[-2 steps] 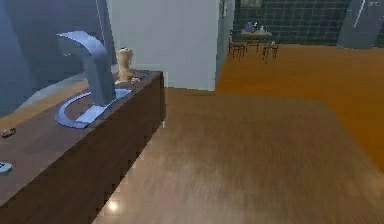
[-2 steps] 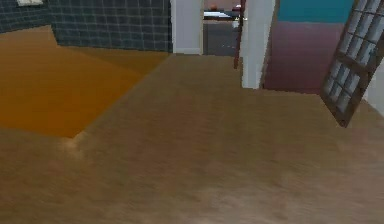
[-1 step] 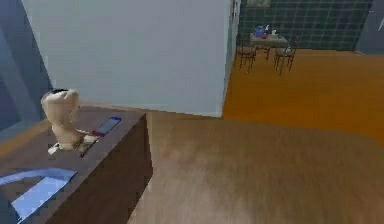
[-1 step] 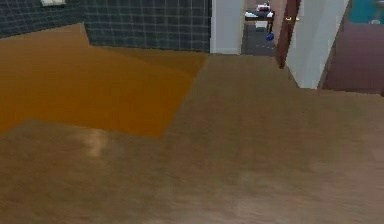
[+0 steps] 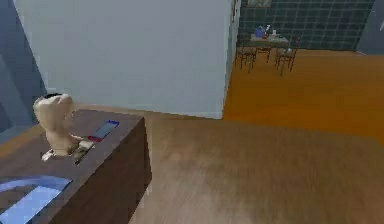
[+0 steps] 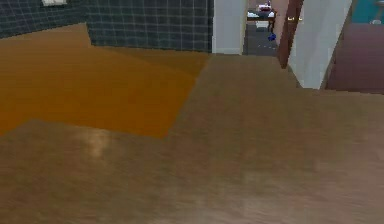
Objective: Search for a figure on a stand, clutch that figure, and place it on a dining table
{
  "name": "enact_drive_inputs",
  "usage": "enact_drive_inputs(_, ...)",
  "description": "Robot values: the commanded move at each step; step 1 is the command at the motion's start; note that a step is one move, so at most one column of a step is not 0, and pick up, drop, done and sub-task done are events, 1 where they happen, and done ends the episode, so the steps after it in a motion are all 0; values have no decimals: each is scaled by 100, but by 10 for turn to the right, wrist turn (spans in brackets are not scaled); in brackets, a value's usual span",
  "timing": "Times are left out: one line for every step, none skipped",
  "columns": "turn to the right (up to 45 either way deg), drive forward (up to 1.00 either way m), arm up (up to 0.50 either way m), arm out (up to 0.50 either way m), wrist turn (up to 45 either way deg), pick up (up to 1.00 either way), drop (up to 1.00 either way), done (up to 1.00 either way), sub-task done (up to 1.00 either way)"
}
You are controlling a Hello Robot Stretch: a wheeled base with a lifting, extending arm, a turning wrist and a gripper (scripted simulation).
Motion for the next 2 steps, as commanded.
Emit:
enact_drive_inputs(-450,0,0,0,0,0,0,0,0)
enact_drive_inputs(-450,0,0,0,0,0,0,0,0)
